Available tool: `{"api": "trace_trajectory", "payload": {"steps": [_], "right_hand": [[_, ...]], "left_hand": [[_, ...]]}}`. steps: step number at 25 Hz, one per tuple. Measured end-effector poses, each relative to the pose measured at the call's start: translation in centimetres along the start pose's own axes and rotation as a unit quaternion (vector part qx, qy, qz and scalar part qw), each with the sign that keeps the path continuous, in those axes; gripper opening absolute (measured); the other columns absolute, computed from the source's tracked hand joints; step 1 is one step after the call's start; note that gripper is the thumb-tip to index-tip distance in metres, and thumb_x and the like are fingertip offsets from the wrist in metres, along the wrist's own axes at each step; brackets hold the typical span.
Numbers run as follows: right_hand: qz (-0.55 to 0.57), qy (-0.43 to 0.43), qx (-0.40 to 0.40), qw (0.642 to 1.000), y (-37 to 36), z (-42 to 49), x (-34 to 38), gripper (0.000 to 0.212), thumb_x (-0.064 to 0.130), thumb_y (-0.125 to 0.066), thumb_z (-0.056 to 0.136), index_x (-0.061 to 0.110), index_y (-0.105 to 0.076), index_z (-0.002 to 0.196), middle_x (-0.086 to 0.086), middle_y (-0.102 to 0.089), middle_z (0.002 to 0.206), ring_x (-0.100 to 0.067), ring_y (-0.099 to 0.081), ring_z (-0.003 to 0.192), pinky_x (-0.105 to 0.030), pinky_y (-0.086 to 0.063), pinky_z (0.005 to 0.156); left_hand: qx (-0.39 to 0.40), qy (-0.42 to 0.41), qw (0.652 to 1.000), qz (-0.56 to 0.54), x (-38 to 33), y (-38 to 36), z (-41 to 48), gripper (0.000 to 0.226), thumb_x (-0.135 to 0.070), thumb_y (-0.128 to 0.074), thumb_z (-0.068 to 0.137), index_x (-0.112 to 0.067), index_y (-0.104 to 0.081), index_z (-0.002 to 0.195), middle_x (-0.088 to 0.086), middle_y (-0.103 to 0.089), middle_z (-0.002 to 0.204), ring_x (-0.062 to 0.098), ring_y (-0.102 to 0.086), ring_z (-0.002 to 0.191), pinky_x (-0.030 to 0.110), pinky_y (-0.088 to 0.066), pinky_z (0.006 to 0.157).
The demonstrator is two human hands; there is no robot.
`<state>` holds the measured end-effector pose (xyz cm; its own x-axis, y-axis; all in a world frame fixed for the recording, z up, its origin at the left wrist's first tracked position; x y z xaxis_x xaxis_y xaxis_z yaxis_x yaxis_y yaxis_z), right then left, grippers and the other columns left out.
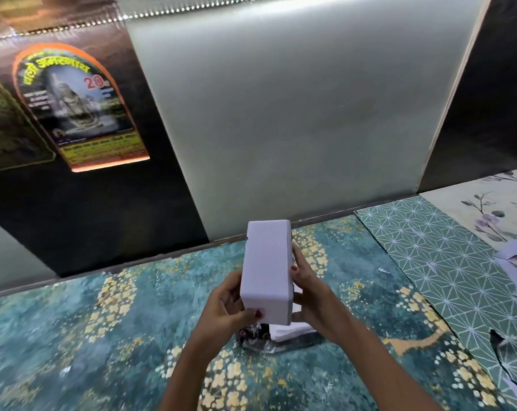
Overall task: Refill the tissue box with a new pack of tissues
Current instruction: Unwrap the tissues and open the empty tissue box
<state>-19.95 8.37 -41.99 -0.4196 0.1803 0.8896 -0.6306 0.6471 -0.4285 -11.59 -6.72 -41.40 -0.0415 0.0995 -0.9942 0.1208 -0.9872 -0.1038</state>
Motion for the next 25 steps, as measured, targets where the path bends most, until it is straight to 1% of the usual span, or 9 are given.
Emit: {"api": "trace_trajectory", "payload": {"steps": [5,8,10,12,15,18,20,22,25], "right_hand": [[-0.009,-0.008,0.002,1.000,0.3,-1.2,-1.9,0.086,0.039,-0.063,0.052,0.041,-0.035,0.133,-0.003,-0.061,0.115,-0.030,-0.057,0.096,-0.050,-0.046,0.079],[-0.037,0.012,0.025,0.999,0.4,-1.4,-2.8,0.095,0.033,-0.063,0.049,0.025,-0.032,0.138,-0.007,-0.060,0.118,-0.031,-0.058,0.103,-0.051,-0.047,0.082],[-0.044,0.014,0.043,0.998,0.4,-1.6,-3.4,0.102,0.033,-0.070,0.043,0.017,-0.033,0.138,-0.004,-0.061,0.116,-0.025,-0.060,0.098,-0.050,-0.045,0.081],[-0.054,0.020,0.063,0.996,0.5,-1.8,-3.9,0.103,0.037,-0.077,0.040,0.017,-0.039,0.134,0.004,-0.067,0.110,-0.020,-0.063,0.096,-0.050,-0.042,0.082],[-0.060,0.033,0.073,0.995,0.4,-2.2,-4.6,0.090,0.041,-0.078,0.043,0.023,-0.046,0.125,0.009,-0.071,0.105,-0.017,-0.064,0.097,-0.048,-0.043,0.081],[-0.046,0.032,0.076,0.996,0.1,-2.5,-4.9,0.100,0.050,-0.082,0.039,0.022,-0.044,0.126,0.007,-0.070,0.105,-0.018,-0.064,0.097,-0.044,-0.048,0.079],[-0.028,0.029,0.073,0.997,-0.1,-2.7,-5.3,0.113,0.050,-0.084,0.035,0.020,-0.036,0.134,-0.001,-0.065,0.113,-0.021,-0.063,0.099,-0.048,-0.046,0.083],[-0.006,0.033,0.064,0.997,-0.3,-2.8,-5.7,0.121,0.044,-0.085,0.036,0.023,-0.028,0.140,-0.010,-0.055,0.125,-0.026,-0.058,0.104,-0.054,-0.040,0.087],[-0.027,0.054,0.041,0.997,-0.3,-3.2,-6.0,0.104,0.030,-0.075,0.045,0.037,-0.029,0.137,0.000,-0.054,0.127,-0.021,-0.059,0.102,-0.047,-0.046,0.081]], "left_hand": [[0.018,0.009,1.000,0.016,1.0,-0.1,-2.8,0.074,-0.035,-0.090,0.042,-0.020,-0.060,0.108,-0.010,-0.073,0.102,0.006,-0.065,0.099,0.021,-0.055,0.077],[0.034,0.020,0.999,0.023,1.0,-0.4,-4.6,0.067,-0.017,-0.088,0.048,-0.033,-0.064,0.108,-0.014,-0.070,0.108,0.003,-0.063,0.104,0.020,-0.055,0.073],[0.033,0.007,0.998,0.057,1.1,-0.6,-5.5,0.068,-0.009,-0.082,0.055,-0.036,-0.060,0.114,-0.015,-0.066,0.116,0.005,-0.059,0.110,0.020,-0.053,0.078],[0.038,-0.015,0.995,0.092,1.2,-0.7,-6.2,0.070,-0.016,-0.082,0.059,-0.038,-0.055,0.120,-0.016,-0.060,0.124,0.007,-0.054,0.118,0.020,-0.047,0.090],[0.042,-0.023,0.991,0.121,1.5,-0.8,-7.0,0.070,-0.022,-0.081,0.062,-0.043,-0.052,0.122,-0.016,-0.055,0.130,0.009,-0.049,0.125,0.021,-0.042,0.098],[0.043,-0.033,0.990,0.129,2.0,-0.5,-7.5,0.068,-0.024,-0.082,0.062,-0.036,-0.053,0.123,-0.001,-0.055,0.130,0.016,-0.049,0.126,0.029,-0.041,0.102],[0.022,-0.053,0.992,0.114,2.1,-0.6,-7.8,0.060,-0.023,-0.084,0.059,-0.024,-0.059,0.114,0.012,-0.057,0.120,0.023,-0.053,0.118,0.039,-0.039,0.100],[-0.018,-0.061,0.995,0.083,2.3,-0.7,-7.9,0.059,-0.022,-0.084,0.054,-0.019,-0.058,0.107,0.006,-0.060,0.109,0.021,-0.055,0.110,0.042,-0.038,0.098],[-0.101,-0.008,0.995,-0.024,2.6,-0.8,-7.3,0.084,-0.056,-0.084,0.039,-0.024,-0.046,0.107,-0.003,-0.053,0.109,0.018,-0.049,0.112,0.040,-0.042,0.088]]}}
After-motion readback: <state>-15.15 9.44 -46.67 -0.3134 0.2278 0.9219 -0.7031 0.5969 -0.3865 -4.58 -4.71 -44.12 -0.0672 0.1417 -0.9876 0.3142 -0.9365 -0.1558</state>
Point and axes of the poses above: each hand's wrist, its own z-axis towards the middle knuckle, its own y-axis out of the back of the hand, x = y × z, the point moved 1 cm from there along z, towards the middle knuckle
